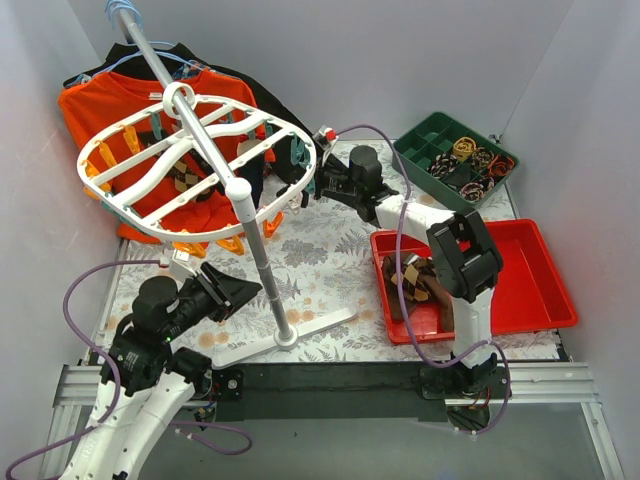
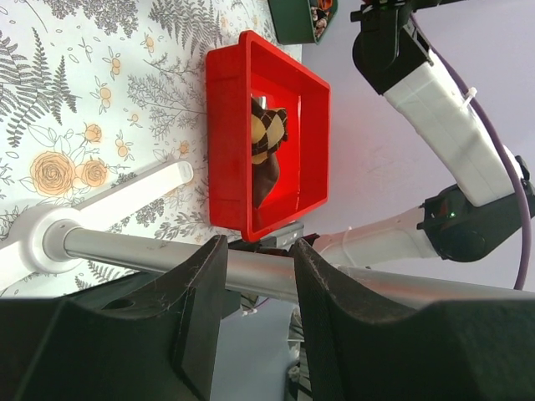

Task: Remove the socks clipped to the hanger

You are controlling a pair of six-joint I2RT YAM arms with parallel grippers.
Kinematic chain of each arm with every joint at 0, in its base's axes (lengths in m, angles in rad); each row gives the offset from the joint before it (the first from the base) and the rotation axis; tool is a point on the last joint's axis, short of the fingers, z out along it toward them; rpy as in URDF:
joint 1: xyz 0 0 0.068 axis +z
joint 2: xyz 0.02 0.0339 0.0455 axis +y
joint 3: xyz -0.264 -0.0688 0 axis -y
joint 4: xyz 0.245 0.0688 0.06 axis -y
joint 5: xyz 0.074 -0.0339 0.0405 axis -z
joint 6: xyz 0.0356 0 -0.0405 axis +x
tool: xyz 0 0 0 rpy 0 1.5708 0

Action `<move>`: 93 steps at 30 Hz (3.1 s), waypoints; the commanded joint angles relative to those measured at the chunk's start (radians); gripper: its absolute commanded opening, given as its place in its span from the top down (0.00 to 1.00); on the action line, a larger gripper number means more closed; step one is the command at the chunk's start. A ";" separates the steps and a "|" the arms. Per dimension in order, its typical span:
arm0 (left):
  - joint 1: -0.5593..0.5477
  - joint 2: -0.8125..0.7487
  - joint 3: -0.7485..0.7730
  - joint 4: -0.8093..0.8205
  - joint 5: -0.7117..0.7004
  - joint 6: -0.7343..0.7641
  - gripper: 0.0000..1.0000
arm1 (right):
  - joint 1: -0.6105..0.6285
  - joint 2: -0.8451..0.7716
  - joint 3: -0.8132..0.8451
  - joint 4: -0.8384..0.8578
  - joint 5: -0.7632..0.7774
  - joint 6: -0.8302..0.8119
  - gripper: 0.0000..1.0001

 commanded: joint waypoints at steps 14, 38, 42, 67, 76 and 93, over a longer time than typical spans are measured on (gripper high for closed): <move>-0.002 -0.032 -0.011 -0.037 0.029 0.055 0.64 | 0.021 0.358 0.571 -0.021 -0.090 -0.076 0.02; -0.002 -0.047 -0.004 -0.059 0.026 0.053 0.64 | 0.090 0.016 0.141 -0.015 -0.014 -0.037 0.99; -0.002 -0.043 -0.021 -0.031 0.068 0.055 0.64 | 0.090 -0.111 -0.008 -0.016 0.005 -0.013 0.99; -0.002 0.075 -0.075 0.291 0.282 0.088 0.57 | 0.261 -0.639 -0.416 -0.395 0.272 0.058 0.98; -0.002 0.164 -0.027 0.338 0.304 0.153 0.56 | 0.316 -0.752 -0.496 -0.409 0.286 0.105 0.97; -0.002 0.213 -0.041 0.539 0.459 0.139 0.55 | 0.380 -0.806 -0.497 -0.410 0.263 0.136 0.97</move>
